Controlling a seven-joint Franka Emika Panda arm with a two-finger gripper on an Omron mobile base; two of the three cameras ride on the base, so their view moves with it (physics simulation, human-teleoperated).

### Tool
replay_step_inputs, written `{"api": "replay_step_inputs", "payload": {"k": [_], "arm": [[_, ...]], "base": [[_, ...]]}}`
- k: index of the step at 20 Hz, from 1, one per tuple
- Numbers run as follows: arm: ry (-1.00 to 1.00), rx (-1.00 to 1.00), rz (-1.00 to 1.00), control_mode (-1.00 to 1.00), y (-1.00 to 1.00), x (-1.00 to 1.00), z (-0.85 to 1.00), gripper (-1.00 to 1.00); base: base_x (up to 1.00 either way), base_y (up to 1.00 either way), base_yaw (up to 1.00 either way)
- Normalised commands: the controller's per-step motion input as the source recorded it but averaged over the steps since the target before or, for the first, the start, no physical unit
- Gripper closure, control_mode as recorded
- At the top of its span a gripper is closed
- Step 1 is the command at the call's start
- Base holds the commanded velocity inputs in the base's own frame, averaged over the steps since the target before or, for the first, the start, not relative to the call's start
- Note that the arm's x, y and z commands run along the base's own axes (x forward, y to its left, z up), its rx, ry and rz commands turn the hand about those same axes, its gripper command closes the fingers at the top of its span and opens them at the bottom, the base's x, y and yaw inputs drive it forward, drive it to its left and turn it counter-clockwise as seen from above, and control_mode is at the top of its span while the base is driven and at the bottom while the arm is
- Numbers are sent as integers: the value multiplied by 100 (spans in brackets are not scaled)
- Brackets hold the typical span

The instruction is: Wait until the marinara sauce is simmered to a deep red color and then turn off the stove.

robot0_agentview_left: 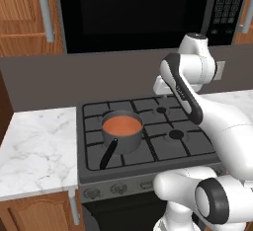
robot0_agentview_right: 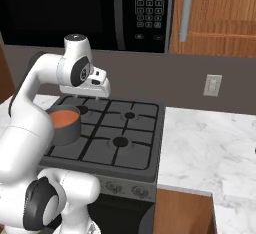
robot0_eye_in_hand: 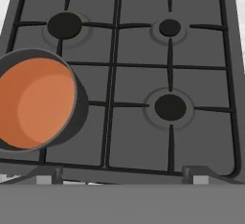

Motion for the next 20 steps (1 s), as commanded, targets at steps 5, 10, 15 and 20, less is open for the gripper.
{"api": "replay_step_inputs", "payload": {"k": [5,10,15,20], "arm": [[0,0,0,100,0,0,0,-100],[0,0,0,100,0,0,0,-100],[0,0,0,100,0,0,0,-100],[0,0,0,100,0,0,0,-100]], "base": [[32,-29,0],[33,-45,0],[35,-58,0],[35,-61,0]]}}
